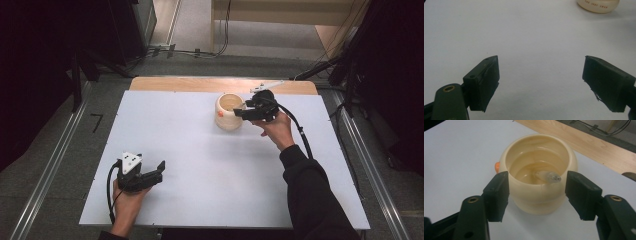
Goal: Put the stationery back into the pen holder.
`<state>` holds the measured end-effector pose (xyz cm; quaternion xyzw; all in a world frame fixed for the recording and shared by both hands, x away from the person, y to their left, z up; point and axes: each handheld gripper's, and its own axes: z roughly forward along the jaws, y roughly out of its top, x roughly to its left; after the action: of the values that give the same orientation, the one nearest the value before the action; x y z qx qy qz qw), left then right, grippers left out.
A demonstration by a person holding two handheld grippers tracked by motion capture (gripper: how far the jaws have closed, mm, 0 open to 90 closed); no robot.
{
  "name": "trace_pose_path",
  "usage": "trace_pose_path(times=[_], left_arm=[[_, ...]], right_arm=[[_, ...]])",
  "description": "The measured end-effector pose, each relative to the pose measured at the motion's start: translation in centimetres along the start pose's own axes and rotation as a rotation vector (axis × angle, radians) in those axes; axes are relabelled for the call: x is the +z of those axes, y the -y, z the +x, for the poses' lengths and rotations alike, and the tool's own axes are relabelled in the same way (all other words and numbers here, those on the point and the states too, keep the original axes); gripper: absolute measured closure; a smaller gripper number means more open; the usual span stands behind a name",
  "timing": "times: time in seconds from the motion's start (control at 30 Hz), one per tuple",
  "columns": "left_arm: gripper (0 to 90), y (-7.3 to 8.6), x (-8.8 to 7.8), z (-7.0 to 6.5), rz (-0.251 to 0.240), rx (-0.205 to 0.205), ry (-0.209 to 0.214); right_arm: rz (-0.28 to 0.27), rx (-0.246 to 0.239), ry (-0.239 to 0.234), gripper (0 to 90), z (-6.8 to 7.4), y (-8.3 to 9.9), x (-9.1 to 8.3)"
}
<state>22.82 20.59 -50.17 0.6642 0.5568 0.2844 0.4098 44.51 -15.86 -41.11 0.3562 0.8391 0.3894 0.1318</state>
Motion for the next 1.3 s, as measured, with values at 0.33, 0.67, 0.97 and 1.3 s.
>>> trace_pose_path(times=[0.33,0.67,0.97,1.3], left_arm=[[15.0,0.0,0.0,0.0,0.001,0.002,0.003],[15.0,0.0,0.0,0.0,0.000,0.001,0.002],[15.0,0.0,0.0,0.0,-0.001,0.001,0.001],[15.0,0.0,0.1,-0.1,-0.001,0.004,-0.002]], right_arm=[[-0.002,0.027,-0.001,27.7,-0.3,0.8,-0.4],[-0.004,0.025,0.008,27.1,-0.3,1.2,-0.7],[0.004,0.034,0.033,27.2,-0.3,2.1,-1.4],[0.001,0.030,0.042,27.1,-0.2,3.2,-2.4]])
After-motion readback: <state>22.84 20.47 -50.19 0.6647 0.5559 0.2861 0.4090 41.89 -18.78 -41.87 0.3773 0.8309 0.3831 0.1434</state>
